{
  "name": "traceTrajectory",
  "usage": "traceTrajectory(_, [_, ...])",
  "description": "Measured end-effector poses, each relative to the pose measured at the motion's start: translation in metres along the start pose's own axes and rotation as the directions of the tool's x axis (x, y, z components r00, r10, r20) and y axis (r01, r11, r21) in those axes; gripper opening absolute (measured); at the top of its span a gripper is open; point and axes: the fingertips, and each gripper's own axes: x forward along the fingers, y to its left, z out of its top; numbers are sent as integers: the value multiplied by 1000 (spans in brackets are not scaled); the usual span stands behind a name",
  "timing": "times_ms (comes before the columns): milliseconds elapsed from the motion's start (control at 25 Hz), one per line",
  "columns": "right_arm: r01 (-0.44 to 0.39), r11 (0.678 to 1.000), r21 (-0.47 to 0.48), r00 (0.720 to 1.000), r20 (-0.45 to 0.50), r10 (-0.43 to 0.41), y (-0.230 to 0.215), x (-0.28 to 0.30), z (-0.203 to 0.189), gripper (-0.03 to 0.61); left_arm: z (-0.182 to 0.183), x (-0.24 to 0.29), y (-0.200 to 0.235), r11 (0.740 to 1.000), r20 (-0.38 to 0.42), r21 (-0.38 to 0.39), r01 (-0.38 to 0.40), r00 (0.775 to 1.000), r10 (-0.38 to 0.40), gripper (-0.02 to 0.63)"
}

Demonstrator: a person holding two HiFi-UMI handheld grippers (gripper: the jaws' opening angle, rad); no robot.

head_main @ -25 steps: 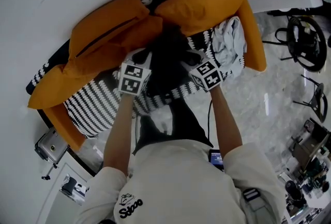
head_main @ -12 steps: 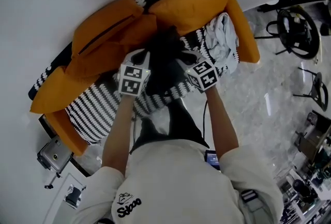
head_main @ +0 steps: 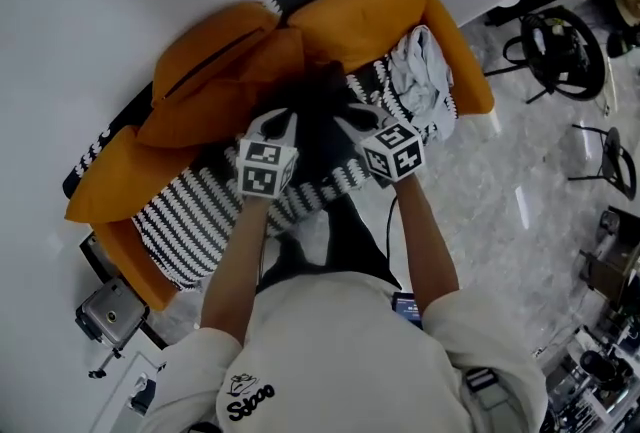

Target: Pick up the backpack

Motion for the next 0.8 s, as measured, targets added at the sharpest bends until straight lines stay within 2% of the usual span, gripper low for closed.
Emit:
traceTrajectory(280, [33,999,20,996,81,-34,37,-35,11,63,9,-45,-22,1000,87,-8,27,996,-26,18])
traceTrajectory(520, [77,997,25,986,149,-80,65,-68,23,63,27,-81,-39,996,166,64,60,984,-70,18])
traceTrajectory(800, [140,989,38,960,241,-145,105,-121,44,63,63,-137,-68,984,291,165,73,949,-119,18])
